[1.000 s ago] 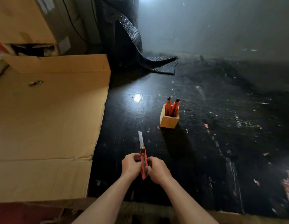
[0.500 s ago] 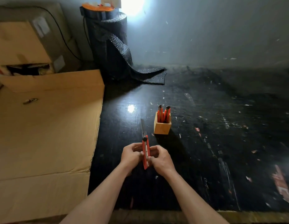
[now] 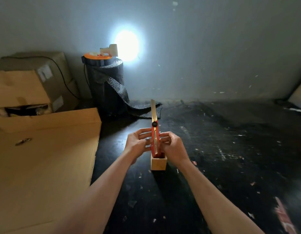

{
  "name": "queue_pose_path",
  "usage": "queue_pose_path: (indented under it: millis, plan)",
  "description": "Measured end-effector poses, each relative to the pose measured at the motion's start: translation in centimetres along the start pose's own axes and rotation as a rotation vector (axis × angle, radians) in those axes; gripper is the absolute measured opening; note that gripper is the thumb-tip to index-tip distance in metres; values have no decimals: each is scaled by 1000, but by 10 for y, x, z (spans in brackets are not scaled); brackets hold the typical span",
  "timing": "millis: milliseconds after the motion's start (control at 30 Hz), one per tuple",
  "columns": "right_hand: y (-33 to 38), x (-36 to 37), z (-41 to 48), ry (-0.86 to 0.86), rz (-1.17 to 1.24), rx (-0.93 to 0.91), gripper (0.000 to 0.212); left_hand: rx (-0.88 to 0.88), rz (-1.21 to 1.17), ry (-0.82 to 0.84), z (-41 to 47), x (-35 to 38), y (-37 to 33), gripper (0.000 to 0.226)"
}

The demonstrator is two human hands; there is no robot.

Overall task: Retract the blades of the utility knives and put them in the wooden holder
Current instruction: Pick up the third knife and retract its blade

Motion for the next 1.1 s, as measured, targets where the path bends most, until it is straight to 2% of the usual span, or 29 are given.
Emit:
queue_pose_path:
  millis: [67, 167, 233, 333, 600, 1100]
  plan:
    - [21, -15, 11, -66, -23, -53, 22, 61, -20, 19, 7, 10, -23, 43]
    - [54, -35, 26, -136, -101, -161, 32, 121, -31, 46, 13, 26, -47, 45]
    - [73, -45, 34, -151, -134, -248, 35, 145, -33, 57, 16, 33, -58, 43]
    - [89, -53, 43, -155, -199, -311, 30, 163, -18, 53, 22, 40, -71, 54]
    - [101, -64, 61, -155, -251, -338, 17, 171, -45, 37, 36, 45, -83, 51]
    - [71, -57, 74, -97, -252, -292, 19, 135, -74, 9, 68, 43, -87, 38]
Point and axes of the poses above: each hand's wrist, its own z-axis towards the middle knuckle, its own x-axis out of the palm, y = z × x, the point moved 7 cm from there along z, towards the middle knuckle, and after that the axes turned 6 degrees about x, right-handed, at the moved point
